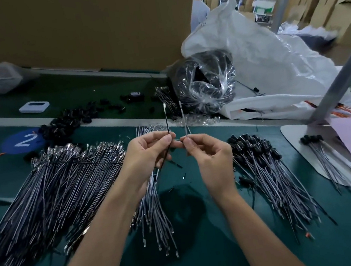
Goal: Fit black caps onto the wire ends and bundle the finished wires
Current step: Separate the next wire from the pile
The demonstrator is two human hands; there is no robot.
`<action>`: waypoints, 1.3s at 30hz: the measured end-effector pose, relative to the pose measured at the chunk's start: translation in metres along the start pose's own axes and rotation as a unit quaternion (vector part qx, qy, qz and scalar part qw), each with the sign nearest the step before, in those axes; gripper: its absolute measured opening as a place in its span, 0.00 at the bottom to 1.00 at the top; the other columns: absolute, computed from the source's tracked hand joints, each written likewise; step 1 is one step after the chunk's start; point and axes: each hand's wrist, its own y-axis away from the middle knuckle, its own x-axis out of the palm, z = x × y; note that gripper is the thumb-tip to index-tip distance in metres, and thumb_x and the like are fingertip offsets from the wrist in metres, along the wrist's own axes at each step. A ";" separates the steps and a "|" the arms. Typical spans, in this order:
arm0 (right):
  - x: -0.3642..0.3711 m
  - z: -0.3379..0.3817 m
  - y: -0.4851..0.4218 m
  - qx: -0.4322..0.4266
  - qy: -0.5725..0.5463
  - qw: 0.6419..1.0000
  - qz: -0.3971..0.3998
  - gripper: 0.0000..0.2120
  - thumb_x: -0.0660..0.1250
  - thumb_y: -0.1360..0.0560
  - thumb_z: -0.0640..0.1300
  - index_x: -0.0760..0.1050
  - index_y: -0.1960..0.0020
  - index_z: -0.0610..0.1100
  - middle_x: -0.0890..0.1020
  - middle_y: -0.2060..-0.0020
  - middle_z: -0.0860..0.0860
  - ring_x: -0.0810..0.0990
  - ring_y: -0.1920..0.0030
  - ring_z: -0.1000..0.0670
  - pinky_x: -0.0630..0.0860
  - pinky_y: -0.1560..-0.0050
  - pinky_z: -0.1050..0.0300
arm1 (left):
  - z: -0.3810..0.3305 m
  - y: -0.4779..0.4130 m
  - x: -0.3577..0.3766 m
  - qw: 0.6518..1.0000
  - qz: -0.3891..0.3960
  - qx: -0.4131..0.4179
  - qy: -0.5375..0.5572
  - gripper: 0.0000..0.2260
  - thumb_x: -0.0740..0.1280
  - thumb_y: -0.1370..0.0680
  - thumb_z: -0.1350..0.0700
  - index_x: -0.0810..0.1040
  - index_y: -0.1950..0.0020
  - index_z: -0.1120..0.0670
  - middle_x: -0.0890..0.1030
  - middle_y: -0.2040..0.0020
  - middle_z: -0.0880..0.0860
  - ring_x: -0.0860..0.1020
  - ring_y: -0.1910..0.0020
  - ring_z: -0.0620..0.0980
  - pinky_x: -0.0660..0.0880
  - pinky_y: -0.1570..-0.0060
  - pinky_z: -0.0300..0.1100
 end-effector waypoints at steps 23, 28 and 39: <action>0.002 0.001 0.004 -0.094 0.132 0.986 0.026 0.05 0.70 0.25 0.34 0.81 0.55 0.42 0.83 0.63 0.55 0.82 0.61 0.57 0.79 0.56 0.62 | 0.014 -0.004 0.000 0.961 0.091 -0.094 0.243 0.05 0.62 0.23 0.63 0.77 0.52 0.60 0.79 0.69 0.52 0.76 0.75 0.43 0.73 0.74 0.32; -0.002 -0.005 0.000 -0.025 0.156 0.987 -0.018 0.05 0.70 0.25 0.38 0.81 0.58 0.45 0.83 0.67 0.54 0.81 0.66 0.53 0.79 0.60 0.58 | 0.010 -0.004 -0.002 0.974 0.053 -0.027 0.220 0.11 0.58 0.19 0.64 0.79 0.45 0.60 0.83 0.62 0.52 0.80 0.67 0.44 0.77 0.68 0.34; -0.001 -0.006 0.000 -0.011 0.187 0.982 0.028 0.04 0.71 0.26 0.37 0.83 0.56 0.44 0.84 0.66 0.54 0.83 0.65 0.56 0.78 0.60 0.66 | 0.023 -0.004 0.008 0.996 -0.067 0.028 0.043 0.05 0.68 0.23 0.62 0.84 0.53 0.58 0.81 0.65 0.50 0.78 0.66 0.44 0.77 0.66 0.34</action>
